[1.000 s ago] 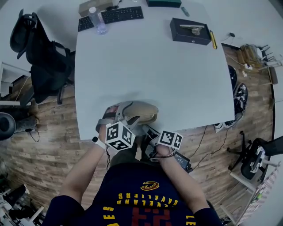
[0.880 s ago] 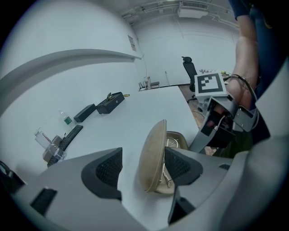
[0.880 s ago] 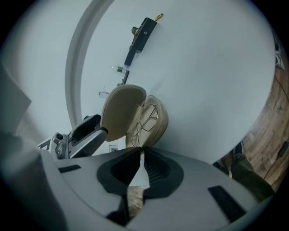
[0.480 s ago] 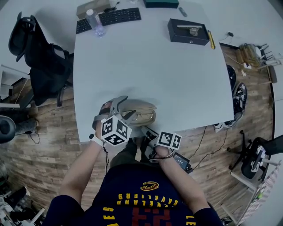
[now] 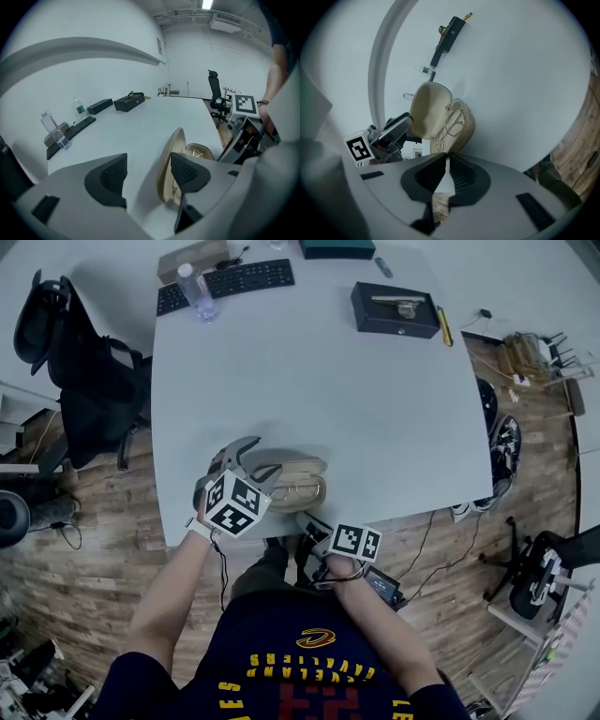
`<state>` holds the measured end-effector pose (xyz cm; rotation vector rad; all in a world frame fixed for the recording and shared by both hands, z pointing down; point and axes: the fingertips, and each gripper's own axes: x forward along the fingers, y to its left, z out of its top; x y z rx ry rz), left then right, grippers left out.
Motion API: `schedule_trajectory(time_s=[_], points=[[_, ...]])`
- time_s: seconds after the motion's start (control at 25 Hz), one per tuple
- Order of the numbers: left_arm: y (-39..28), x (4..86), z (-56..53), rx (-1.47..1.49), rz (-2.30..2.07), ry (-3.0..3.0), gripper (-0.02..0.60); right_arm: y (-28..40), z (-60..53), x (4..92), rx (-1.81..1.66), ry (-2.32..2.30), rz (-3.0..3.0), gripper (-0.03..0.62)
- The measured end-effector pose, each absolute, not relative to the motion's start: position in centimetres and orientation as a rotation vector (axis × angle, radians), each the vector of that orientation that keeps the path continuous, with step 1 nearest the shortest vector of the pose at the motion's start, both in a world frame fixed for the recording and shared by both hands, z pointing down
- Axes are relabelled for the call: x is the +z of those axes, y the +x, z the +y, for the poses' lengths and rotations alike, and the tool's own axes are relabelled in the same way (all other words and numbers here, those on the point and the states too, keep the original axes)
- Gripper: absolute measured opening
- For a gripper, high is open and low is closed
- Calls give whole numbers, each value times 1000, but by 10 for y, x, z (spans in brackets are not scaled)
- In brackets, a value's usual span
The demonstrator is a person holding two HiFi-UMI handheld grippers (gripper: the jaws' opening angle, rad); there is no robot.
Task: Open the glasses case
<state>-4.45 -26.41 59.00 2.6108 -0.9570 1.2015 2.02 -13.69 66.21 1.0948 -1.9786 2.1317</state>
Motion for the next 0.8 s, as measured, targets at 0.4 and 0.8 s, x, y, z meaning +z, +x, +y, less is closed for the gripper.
schedule_trajectory(time_s=[0.4,0.8], points=[[-49,603,-282,1122,-959,2523,305,21,-137,662,2115,1092,-1981,38],[-55,623,-292,1055,-958,2427,305,21,-137,662,2102,1083,-1983,38]])
